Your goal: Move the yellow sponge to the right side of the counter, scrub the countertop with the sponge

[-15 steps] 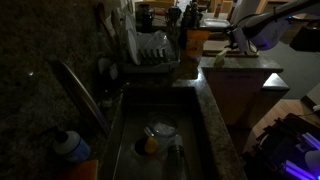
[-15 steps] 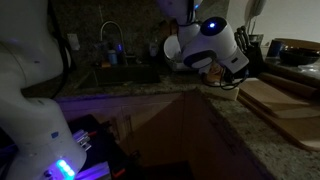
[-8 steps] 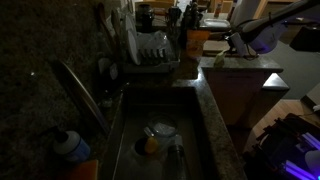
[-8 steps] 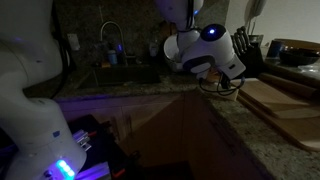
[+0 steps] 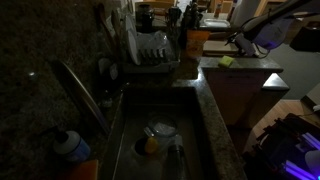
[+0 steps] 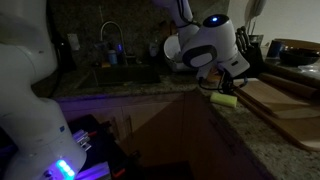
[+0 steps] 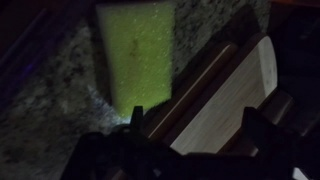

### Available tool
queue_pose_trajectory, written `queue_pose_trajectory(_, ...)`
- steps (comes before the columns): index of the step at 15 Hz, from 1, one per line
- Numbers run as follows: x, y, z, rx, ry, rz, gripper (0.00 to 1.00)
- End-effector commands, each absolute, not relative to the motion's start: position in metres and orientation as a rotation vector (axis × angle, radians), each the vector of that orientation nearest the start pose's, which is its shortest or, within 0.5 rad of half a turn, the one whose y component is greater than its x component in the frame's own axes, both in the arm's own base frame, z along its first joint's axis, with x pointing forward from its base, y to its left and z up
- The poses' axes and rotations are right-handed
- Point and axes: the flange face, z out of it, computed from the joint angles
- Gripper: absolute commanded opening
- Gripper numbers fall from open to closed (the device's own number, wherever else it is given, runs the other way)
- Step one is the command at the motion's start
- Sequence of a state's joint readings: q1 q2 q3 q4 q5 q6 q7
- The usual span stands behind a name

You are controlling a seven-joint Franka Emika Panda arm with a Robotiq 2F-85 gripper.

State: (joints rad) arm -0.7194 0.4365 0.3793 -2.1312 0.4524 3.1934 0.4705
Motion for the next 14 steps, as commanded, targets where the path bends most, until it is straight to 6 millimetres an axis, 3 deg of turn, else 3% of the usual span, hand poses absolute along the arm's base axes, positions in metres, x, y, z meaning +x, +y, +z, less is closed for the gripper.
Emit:
queue_pose_trajectory(1, 0.53, -0.26, 0.286, -2.187, 1.811, -0.785, 1.0)
queue_pose_trajectory(2, 0.545, -0.263, 0.283, -2.159, 1.764, -0.817, 1.0)
queue_pose_trajectory(5, 0.545, -0.261, 0.284, -2.162, 1.77, -0.818, 1.0)
queue_pose_trajectory(11, 0.553, -0.25, 0.289, -2.21, 1.774, -0.587, 1.0)
queue_pose_trajectory(14, 0.554, -0.246, 0.295, -2.291, 1.796, -0.562, 1.0)
